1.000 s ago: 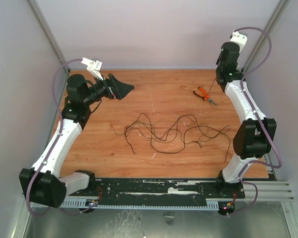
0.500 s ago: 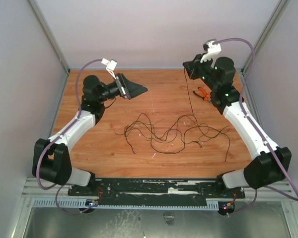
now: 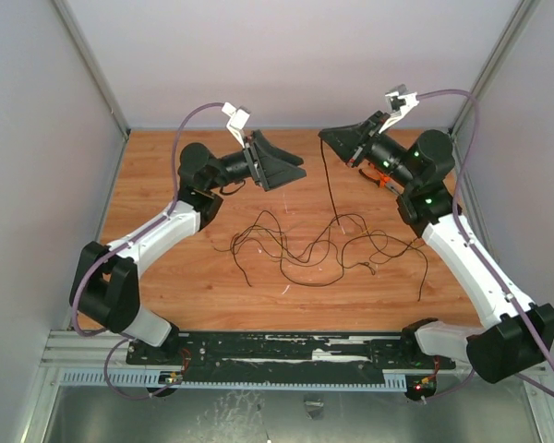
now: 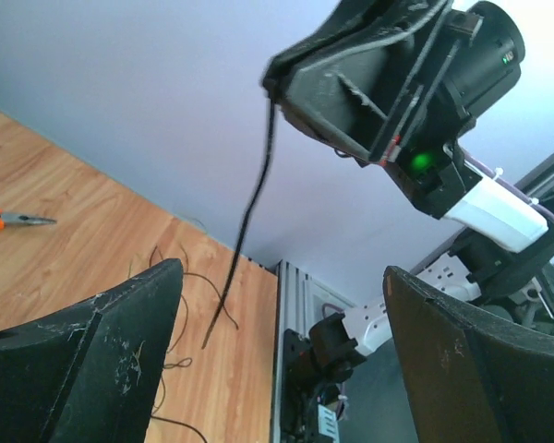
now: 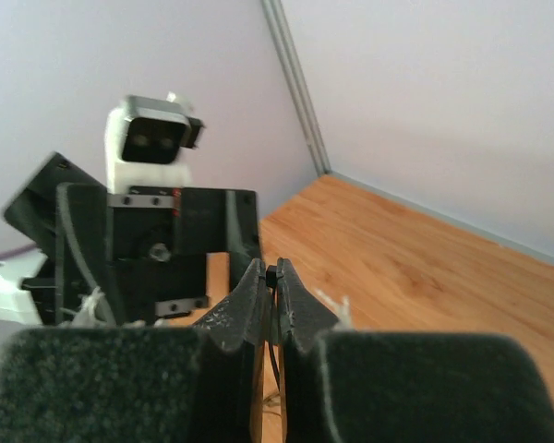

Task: Zip-tie the wires
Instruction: Pick up the ribbon at the center of the board.

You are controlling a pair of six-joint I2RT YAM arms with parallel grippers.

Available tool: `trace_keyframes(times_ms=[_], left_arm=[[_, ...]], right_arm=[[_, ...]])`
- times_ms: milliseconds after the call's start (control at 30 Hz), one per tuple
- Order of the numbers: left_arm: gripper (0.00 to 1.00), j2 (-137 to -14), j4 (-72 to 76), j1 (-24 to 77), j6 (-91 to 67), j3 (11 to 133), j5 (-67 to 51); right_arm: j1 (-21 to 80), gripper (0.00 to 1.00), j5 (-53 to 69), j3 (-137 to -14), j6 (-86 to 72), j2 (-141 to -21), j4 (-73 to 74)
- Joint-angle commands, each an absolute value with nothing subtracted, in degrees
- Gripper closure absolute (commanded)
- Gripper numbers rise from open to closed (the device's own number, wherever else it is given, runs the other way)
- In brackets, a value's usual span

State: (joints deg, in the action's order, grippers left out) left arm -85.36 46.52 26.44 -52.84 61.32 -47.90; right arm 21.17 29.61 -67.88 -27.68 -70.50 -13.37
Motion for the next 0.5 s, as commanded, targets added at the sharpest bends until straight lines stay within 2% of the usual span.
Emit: trace_keyframes(times_ms=[0, 333, 400, 467], left_arm=[[0.07, -86.1, 49.6, 27.6, -51.7, 63.8, -44.6], [0.16, -86.6, 50.4, 29.9, -50.5, 66.4, -42.5], [0.23, -86.5, 50.8, 30.1, -50.5, 66.4, -42.3], [0.35, -86.6, 50.8, 30.3, -50.0, 66.5, -42.2]], right_arm=[[22.7, 1.00, 31.9, -66.8, -34.7, -68.1, -19.1], [25.4, 1.00, 32.0, -65.9, -39.0, -69.1, -20.6], [25.9, 1.00, 31.8, -65.9, -38.9, -69.4, -20.7], [26.1, 1.00, 31.8, -66.1, -39.1, -69.7, -20.7]])
